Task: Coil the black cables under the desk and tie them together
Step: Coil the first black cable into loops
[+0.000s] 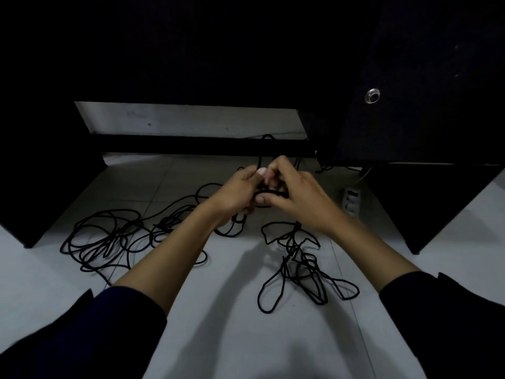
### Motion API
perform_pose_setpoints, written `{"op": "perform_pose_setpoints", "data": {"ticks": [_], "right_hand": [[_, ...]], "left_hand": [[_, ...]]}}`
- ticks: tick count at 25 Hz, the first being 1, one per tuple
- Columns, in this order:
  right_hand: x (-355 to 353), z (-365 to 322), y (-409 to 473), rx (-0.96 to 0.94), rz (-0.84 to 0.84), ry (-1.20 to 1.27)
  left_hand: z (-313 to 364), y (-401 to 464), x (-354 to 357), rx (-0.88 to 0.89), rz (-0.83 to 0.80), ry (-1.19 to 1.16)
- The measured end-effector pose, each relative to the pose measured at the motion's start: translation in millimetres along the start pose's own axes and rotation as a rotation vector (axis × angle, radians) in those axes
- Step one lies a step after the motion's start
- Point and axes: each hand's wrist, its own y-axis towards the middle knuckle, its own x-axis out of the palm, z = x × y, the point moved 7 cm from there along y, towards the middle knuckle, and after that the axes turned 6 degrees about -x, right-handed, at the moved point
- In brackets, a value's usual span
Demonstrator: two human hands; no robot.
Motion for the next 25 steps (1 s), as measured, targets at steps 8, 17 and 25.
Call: {"op": "perform_pose_setpoints", "data": {"ticks": [8, 17, 25], "right_hand": [[-3.1, 17.4, -10.0, 0.021, -0.083, -0.304], [-3.1, 51.4, -18.2, 0.064, -0.299, -0.601], [-23.3, 62.5, -24.6, 0.265, 0.109, -0.012]], "left_hand": [[4.1, -1.2, -11.4, -0.012, 0.052, 0.181], [0.6, -5.6, -25.2, -0.037, 0.043, 0.179], [-12.0, -4.3, -20.7, -0.004, -0.003, 0.188]]}}
